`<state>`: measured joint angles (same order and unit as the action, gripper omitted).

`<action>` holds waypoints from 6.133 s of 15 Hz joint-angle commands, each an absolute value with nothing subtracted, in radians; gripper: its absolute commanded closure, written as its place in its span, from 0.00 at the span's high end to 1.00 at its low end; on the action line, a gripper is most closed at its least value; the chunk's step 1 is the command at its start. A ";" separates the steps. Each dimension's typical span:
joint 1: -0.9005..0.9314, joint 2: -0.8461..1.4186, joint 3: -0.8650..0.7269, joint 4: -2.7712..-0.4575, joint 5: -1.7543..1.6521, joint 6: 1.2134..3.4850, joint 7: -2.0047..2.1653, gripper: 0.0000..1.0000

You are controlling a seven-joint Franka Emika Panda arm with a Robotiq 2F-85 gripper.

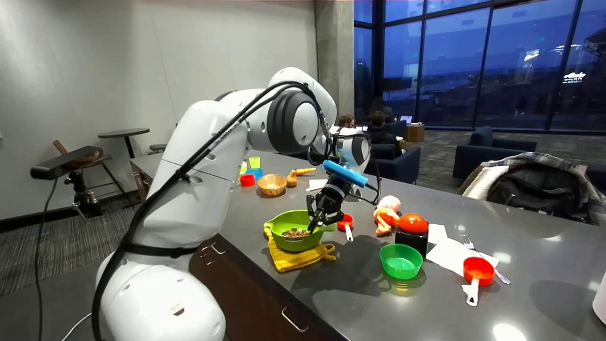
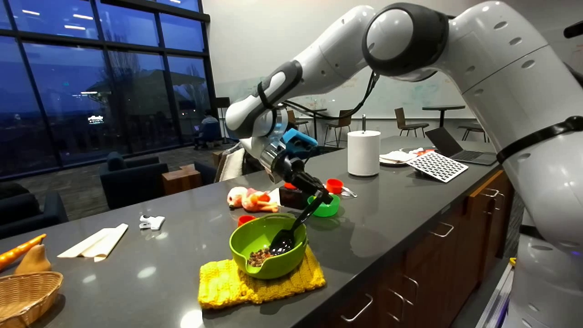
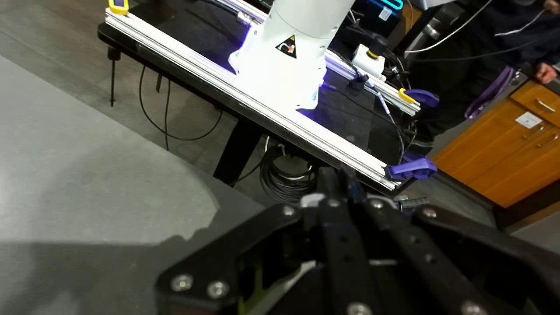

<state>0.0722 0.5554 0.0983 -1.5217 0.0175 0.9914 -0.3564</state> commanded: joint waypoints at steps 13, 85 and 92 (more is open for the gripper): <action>0.117 0.752 0.178 -1.210 0.047 0.773 -0.335 0.01; -0.144 0.356 -0.004 -1.474 0.343 1.154 -0.299 0.01; -0.183 0.370 -0.020 -1.606 0.433 1.245 -0.391 0.01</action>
